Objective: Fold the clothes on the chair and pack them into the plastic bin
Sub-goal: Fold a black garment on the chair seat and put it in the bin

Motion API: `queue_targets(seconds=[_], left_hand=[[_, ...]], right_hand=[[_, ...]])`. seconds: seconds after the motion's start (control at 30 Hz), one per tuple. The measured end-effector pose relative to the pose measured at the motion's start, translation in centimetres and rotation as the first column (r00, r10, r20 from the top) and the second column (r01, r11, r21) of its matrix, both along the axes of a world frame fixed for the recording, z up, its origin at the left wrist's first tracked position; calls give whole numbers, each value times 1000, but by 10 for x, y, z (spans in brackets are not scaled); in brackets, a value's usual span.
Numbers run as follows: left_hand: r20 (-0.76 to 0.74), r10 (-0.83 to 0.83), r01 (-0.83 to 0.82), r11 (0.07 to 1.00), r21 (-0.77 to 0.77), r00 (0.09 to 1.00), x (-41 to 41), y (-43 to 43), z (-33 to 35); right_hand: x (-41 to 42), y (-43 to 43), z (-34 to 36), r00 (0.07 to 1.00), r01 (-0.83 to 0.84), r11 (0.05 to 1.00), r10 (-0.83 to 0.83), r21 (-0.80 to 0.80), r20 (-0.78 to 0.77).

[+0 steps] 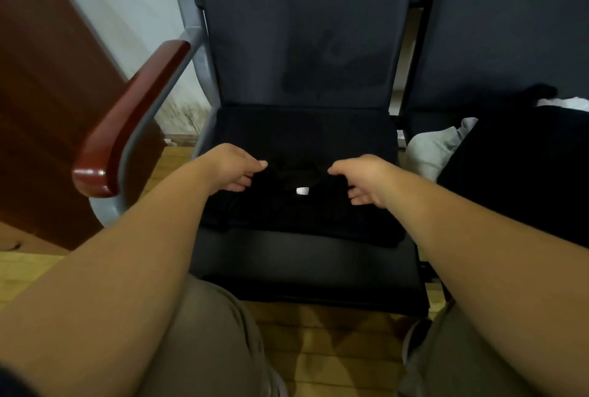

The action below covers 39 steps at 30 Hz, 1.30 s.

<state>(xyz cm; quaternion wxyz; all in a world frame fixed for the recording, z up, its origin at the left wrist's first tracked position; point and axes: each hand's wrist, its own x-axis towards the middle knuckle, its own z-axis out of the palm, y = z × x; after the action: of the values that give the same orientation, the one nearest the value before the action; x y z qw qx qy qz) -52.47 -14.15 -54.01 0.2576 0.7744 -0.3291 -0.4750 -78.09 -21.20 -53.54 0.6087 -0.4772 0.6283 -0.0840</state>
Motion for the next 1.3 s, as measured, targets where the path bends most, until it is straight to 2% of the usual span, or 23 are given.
queue_targets(seconds=[0.1, 0.17, 0.27, 0.37, 0.5, 0.63, 0.7, 0.73, 0.8, 0.83, 0.87, 0.9, 0.93, 0.97, 1.0, 1.03, 1.1, 1.13, 1.17, 1.2, 1.27, 1.3], left_hand=[[14, -151, 150, 988, 29, 988, 6, -10, -4], [76, -264, 256, 961, 103, 962, 5, -15, -5], [198, -394, 353, 911, 213, 897, 3, -25, -10], [174, -301, 269, 945, 187, 937, -6, -31, 0], [-54, -64, 74, 979, 188, 996, -11, -32, 11], [-330, 149, -103, 983, 153, 932, -3, -33, 17], [-478, 271, -258, 962, 93, 836, 0, -42, 21], [-585, 332, -371, 927, 56, 740, 3, -50, 20], [-822, 348, -592, 806, 16, 451, 8, -62, 20], [-892, 319, -672, 740, 24, 320, 9, -67, 20], [-929, 293, -718, 694, 44, 226, 10, -70, 17], [-940, 284, -729, 682, 60, 188, 10, -72, 13], [-928, 307, -715, 695, 68, 210, 7, -72, 10], [-896, 350, -697, 714, 67, 272, 6, -72, 5], [-839, 394, -666, 744, 53, 374, 5, -71, 1], [-748, 419, -615, 789, 19, 515, 4, -70, -2], [-428, 372, -443, 893, -78, 824, 2, -66, -3], [-219, 313, -344, 931, -120, 924, 2, -63, -4], [10, 224, -220, 965, -143, 975, 4, -60, -5], [231, 110, -81, 988, -133, 967, 5, -56, -4], [521, -109, 124, 992, 6, 846, 7, -47, -2], [574, -184, 156, 983, 98, 798, 12, -44, -3]], right_hand=[[0, -8, -4, 978, -183, 983, 183, 7, -98], [-2, -16, -8, 943, -288, 958, 284, -1, -176], [-4, -26, -8, 930, -319, 948, 316, 14, -186], [-8, -34, 3, 931, -326, 945, 323, 13, -173], [-13, -42, 17, 968, -238, 971, 239, 23, -70], [-12, -57, 20, 997, -64, 998, 63, 7, 43], [-10, -69, 22, 986, 51, 998, -55, 33, 160], [-8, -75, 22, 958, 117, 991, -129, 63, 258], [-4, -86, 24, 828, 246, 955, -296, 166, 476], [-2, -91, 23, 750, 297, 930, -368, 218, 550], [-1, -95, 19, 704, 332, 910, -415, 251, 576], [1, -96, 16, 703, 333, 906, -424, 261, 571], [2, -96, 10, 744, 313, 918, -396, 244, 538], [2, -95, 3, 805, 278, 938, -346, 207, 482], [1, -94, -5, 877, 230, 962, -269, 145, 399], [0, -93, -10, 934, 168, 983, -184, 79, 306], [-3, -92, -16, 993, 61, 997, -55, -54, 109], [-5, -94, -17, 1000, 19, 994, -17, -105, 19], [-7, -95, -16, 998, -25, 989, 15, -146, -66], [-9, -96, -15, 986, -83, 978, 53, -190, -160], [-16, -97, -13, 913, -265, 924, 149, -277, -380], [-20, -97, -12, 849, -371, 885, 199, -283, -489]])
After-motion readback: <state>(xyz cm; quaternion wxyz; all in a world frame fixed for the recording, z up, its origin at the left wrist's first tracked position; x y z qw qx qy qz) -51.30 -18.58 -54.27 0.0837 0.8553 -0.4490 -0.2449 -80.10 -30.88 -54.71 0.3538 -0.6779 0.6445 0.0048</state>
